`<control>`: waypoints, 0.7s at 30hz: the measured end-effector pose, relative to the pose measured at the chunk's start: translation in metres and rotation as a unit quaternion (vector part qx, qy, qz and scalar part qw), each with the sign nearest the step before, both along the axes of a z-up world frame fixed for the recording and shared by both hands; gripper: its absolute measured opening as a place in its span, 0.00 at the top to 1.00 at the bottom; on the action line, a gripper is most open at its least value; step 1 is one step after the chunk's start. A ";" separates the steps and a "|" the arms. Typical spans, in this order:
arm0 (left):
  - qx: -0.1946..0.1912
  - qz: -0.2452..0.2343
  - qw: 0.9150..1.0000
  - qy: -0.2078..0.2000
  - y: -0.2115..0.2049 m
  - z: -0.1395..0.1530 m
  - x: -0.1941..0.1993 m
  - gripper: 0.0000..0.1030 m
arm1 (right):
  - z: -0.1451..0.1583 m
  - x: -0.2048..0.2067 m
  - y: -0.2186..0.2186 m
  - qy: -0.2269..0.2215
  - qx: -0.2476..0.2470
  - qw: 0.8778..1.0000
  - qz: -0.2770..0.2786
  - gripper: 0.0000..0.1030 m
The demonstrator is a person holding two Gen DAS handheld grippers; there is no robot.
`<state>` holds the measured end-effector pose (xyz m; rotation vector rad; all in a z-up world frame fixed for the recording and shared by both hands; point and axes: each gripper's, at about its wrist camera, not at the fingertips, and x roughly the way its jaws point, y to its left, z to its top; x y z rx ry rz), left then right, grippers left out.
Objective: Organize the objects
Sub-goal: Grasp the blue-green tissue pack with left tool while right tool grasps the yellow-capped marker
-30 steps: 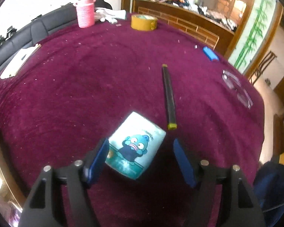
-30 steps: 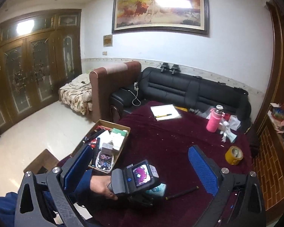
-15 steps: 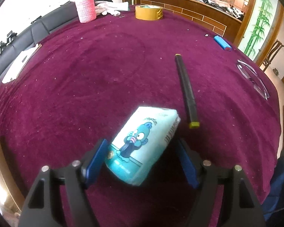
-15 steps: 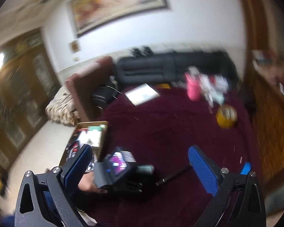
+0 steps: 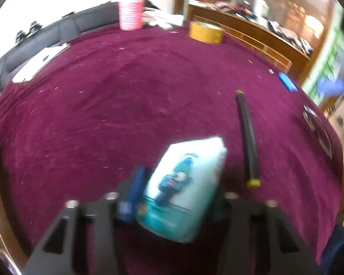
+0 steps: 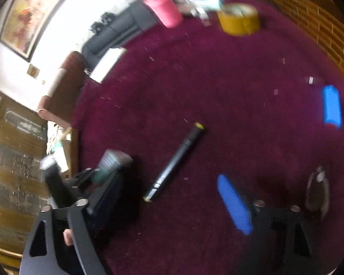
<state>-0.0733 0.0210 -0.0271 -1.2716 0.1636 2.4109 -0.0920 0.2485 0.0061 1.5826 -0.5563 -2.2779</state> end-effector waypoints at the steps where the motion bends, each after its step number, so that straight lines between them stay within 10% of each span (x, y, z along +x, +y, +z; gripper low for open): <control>1: 0.001 0.013 1.000 0.000 -0.004 0.000 -0.002 0.83 | -0.008 -0.002 -0.001 -0.009 -0.001 1.000 -0.001 0.19; 13: 0.075 0.090 0.993 -0.004 -0.034 -0.003 0.006 0.88 | -0.043 -0.030 -0.063 0.024 0.110 0.993 0.022 0.54; 17: 0.089 0.094 0.992 -0.004 -0.036 -0.004 0.004 0.88 | -0.044 -0.036 -0.085 0.062 0.160 0.983 0.060 0.84; 21: 0.114 0.098 0.989 -0.008 -0.042 -0.006 0.002 0.88 | -0.043 -0.048 -0.091 0.081 0.141 0.984 0.078 0.85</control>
